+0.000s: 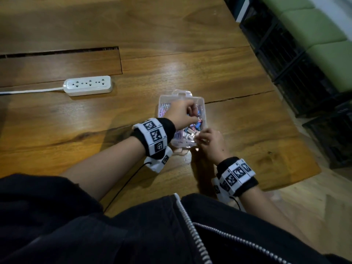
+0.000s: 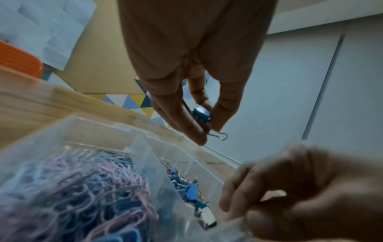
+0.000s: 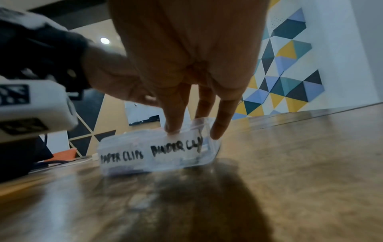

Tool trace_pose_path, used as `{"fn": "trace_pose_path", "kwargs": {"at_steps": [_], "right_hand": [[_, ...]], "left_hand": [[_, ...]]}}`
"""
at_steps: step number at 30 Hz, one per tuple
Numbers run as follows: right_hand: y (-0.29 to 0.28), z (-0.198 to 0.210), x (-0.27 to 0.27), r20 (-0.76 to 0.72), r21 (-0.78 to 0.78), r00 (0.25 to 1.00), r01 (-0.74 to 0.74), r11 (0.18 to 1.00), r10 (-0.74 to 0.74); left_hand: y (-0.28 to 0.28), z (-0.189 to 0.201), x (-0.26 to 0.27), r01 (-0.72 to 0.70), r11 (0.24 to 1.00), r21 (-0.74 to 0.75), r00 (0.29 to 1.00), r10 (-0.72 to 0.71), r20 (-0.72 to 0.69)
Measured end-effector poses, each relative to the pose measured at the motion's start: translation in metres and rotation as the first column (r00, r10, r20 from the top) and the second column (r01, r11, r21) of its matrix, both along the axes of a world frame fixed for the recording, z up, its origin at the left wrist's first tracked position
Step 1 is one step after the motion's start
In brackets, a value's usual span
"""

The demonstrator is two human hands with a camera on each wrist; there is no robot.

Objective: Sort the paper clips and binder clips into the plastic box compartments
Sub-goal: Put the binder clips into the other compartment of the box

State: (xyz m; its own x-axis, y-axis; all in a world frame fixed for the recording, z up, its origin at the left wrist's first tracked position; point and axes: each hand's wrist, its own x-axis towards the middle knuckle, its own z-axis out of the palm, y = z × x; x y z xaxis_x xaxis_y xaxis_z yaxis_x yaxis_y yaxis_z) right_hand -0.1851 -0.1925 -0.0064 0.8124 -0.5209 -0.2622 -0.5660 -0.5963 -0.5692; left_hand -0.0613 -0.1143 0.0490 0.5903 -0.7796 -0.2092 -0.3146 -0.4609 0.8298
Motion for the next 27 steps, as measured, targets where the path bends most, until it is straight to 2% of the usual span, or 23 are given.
{"fn": "trace_pose_path", "kwargs": {"at_steps": [4, 7, 10, 12, 15, 18, 22, 27], "right_hand": [[0.002, 0.017, -0.018, -0.068, 0.074, 0.993, -0.095, 0.993, 0.1], [-0.006, 0.036, -0.015, -0.014, 0.137, 1.0, -0.025, 0.99, 0.027], [-0.015, 0.044, 0.003, 0.019, 0.016, 1.0, 0.014, 1.0, -0.014], [-0.022, 0.041, 0.021, -0.025, -0.1, 1.0, 0.004, 0.995, -0.007], [-0.027, 0.032, 0.045, -0.114, -0.188, 0.993, -0.052, 0.981, 0.031], [-0.025, 0.024, 0.064, -0.215, -0.276, 0.969, -0.178, 0.944, 0.12], [-0.024, 0.016, 0.08, -0.338, -0.359, 0.929, -0.277, 0.892, 0.152], [-0.027, 0.008, 0.086, -0.344, -0.416, 0.936, -0.22, 0.882, 0.072]], "left_hand": [[-0.001, -0.019, -0.01, 0.135, 0.978, 0.159, 0.985, -0.149, 0.082], [0.011, -0.024, -0.011, 0.15, 0.976, 0.159, 0.985, -0.161, 0.06], [0.029, -0.019, -0.004, 0.093, 0.985, 0.147, 0.977, -0.119, 0.178], [0.042, -0.02, 0.002, 0.075, 0.967, 0.244, 0.943, -0.148, 0.297], [0.065, -0.025, 0.001, 0.029, 0.895, 0.445, 0.909, -0.209, 0.361], [0.081, -0.029, -0.006, -0.03, 0.865, 0.502, 0.89, -0.206, 0.407], [0.082, -0.035, -0.008, -0.036, 0.87, 0.492, 0.922, -0.162, 0.353], [0.082, -0.038, -0.006, -0.009, 0.874, 0.487, 0.954, -0.138, 0.265]]}}
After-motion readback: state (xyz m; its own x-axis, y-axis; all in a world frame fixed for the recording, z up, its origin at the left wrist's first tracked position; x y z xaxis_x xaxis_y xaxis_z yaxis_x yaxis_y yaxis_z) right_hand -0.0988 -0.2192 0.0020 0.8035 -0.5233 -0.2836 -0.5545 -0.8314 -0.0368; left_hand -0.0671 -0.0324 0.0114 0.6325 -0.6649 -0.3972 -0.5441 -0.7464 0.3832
